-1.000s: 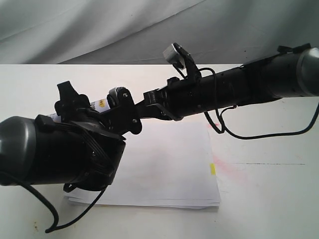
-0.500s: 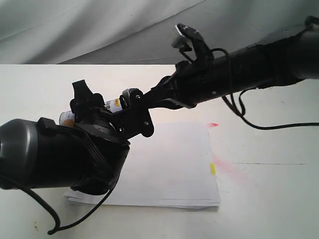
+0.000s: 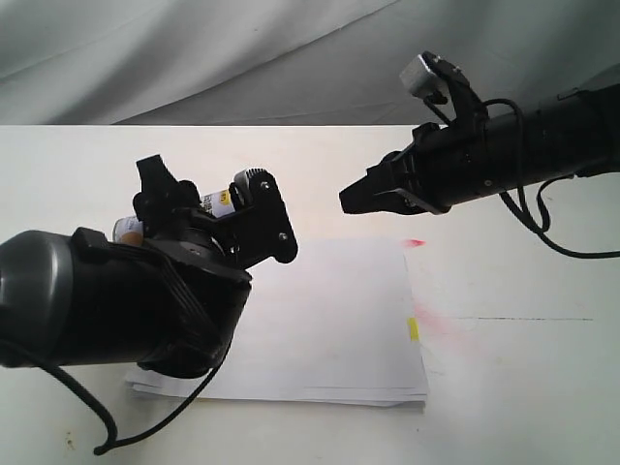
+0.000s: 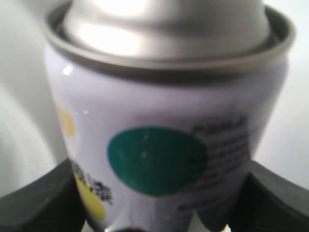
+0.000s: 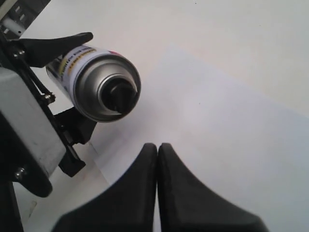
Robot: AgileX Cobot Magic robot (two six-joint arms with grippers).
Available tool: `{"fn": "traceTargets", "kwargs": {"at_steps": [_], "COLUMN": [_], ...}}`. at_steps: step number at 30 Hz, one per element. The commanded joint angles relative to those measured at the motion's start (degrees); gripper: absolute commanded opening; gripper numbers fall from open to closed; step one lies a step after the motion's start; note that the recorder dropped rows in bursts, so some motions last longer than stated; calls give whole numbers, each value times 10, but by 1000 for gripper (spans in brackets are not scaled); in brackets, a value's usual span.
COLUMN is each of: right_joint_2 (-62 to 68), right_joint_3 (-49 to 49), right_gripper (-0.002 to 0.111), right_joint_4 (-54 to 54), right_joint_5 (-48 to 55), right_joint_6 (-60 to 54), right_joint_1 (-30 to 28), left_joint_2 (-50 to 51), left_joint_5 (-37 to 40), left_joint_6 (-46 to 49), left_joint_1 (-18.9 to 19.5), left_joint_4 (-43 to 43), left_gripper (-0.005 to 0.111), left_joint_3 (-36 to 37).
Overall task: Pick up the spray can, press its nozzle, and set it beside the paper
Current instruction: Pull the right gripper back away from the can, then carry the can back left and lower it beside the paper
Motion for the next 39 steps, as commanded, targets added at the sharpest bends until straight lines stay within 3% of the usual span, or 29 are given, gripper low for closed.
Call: {"fn": "traceTargets", "kwargs": {"at_steps": [1, 8, 11, 16, 22, 29, 32, 39], "right_joint_2": [-5, -5, -5, -5, -5, -5, -5, -5], "right_joint_3": [1, 1, 1, 1, 1, 1, 1, 1], "right_gripper": [0, 0, 0, 0, 0, 0, 0, 0], "right_joint_4": [12, 16, 17, 17, 20, 20, 20, 20], "right_joint_5": [9, 22, 28, 34, 34, 34, 35, 37], "right_joint_6": [-10, -10, -8, -8, -7, -7, -6, -6], "right_joint_1": [-3, -3, -3, -3, -3, -3, -3, -3], "left_joint_2": [-22, -79, -115, -180, -239, -273, -266, -262], "left_joint_5": [-3, -26, -78, -193, -283, -483, -526, -644], "left_joint_6": [-10, -59, -96, -123, -162, -186, -186, -173], "left_joint_1": [-2, 4, 28, 108, 202, 318, 365, 443], "left_joint_4": [-15, -32, -60, -141, -144, -143, -143, -144], "left_gripper": [0, 0, 0, 0, 0, 0, 0, 0], "left_joint_3": [-6, -6, -6, -6, -6, -6, -6, -6]}}
